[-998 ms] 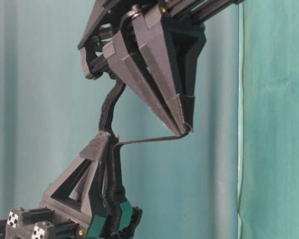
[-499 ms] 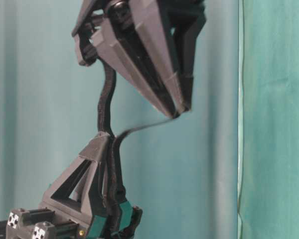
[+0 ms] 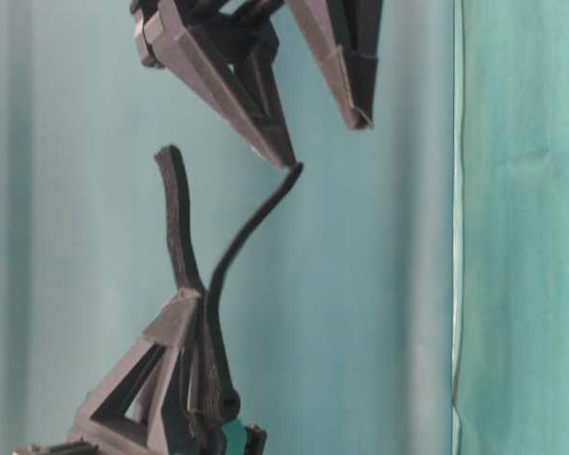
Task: Peel off the Velcro with your right arm.
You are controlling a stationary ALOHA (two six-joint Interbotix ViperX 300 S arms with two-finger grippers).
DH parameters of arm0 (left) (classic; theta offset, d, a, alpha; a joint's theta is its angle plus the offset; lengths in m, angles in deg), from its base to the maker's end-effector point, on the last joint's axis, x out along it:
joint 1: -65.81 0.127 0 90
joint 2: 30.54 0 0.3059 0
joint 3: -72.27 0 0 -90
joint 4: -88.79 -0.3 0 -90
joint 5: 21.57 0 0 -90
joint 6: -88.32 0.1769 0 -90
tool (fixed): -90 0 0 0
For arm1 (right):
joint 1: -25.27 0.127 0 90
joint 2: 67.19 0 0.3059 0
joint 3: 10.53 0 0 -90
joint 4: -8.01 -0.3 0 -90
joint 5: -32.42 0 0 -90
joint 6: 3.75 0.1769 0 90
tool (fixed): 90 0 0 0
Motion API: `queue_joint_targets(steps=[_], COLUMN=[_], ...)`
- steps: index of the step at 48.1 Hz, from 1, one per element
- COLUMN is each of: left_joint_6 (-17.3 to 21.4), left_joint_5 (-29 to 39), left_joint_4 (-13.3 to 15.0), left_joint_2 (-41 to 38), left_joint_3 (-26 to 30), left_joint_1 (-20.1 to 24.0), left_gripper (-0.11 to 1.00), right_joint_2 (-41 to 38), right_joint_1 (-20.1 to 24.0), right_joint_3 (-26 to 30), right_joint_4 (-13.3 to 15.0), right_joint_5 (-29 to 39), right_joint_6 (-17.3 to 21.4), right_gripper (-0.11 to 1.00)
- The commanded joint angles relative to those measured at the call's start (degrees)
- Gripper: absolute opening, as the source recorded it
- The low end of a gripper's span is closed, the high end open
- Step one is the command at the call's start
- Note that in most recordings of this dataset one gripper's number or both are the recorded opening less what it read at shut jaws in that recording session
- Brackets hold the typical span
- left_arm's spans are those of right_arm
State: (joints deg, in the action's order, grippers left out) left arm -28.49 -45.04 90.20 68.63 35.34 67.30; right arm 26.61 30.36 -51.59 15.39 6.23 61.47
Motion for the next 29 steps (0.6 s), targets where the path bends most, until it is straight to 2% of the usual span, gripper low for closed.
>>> queue_joint_targets(steps=[1,24,29], left_joint_6=[0.1,0.8,1.7], left_joint_5=[-0.9,-0.9,-0.9], left_joint_4=[0.1,-0.1,-0.3], left_joint_2=[1.3,2.5,2.5], left_joint_3=[0.1,-2.1,-2.2], left_joint_1=[0.1,-0.1,-0.2], left_gripper=[0.10,0.10,0.10], right_joint_2=[2.2,6.5,6.7], right_joint_1=[-0.1,-0.9,-0.9], right_joint_3=[-0.2,-3.9,-3.8], right_joint_4=[-1.1,-5.6,-8.5], right_joint_5=[-1.1,-2.7,-3.3], right_joint_6=[0.2,0.4,1.1], right_gripper=[0.27,0.27,0.27])
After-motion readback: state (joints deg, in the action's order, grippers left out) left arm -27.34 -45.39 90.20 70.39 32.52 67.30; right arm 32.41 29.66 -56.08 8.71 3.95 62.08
